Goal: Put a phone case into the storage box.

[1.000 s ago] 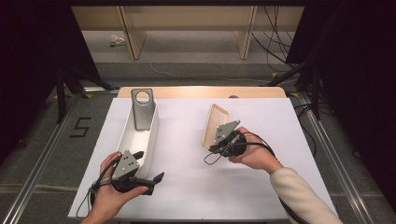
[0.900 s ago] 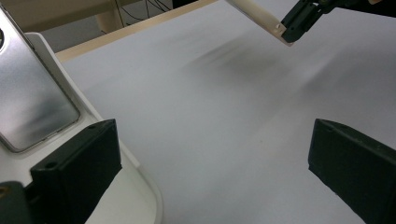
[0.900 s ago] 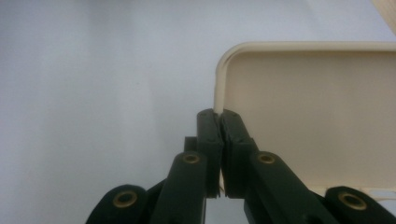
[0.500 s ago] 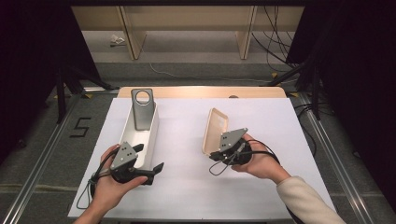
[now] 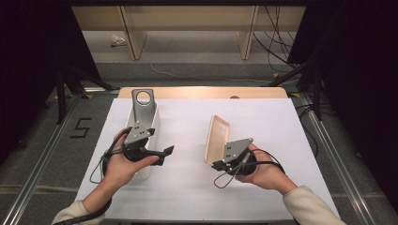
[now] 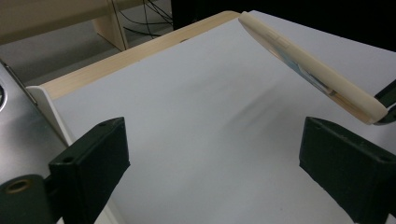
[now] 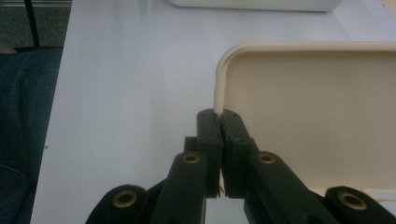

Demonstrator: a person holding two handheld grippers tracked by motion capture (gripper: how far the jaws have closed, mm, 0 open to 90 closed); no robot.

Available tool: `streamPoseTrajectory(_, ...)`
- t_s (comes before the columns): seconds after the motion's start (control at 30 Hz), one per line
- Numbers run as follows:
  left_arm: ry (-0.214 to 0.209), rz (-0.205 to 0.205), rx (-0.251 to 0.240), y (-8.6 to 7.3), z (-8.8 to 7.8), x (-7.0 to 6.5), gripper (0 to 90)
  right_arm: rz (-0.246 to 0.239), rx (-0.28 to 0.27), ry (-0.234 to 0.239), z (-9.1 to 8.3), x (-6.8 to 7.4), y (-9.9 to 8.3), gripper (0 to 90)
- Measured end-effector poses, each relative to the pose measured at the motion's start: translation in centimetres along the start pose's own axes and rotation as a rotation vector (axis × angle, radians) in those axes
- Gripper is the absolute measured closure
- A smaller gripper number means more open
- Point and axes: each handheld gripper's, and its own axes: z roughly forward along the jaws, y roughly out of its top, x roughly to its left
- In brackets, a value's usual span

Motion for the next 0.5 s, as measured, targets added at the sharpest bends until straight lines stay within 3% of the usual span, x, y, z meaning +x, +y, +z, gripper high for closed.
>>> streamPoseTrajectory(0.17, -0.020, -0.021, 0.021, 1.0, 1.2, 0.3, 10.9, -0.008, -0.002, 0.006, -0.1, 0.7, 0.1, 88.3)
streamPoseTrajectory(0.5, -0.049, -0.009, 0.040, 2.9, 3.0, -0.2, 11.8, -0.016, -0.002, 0.018, 0.1, 1.4, 0.2, 88.2)
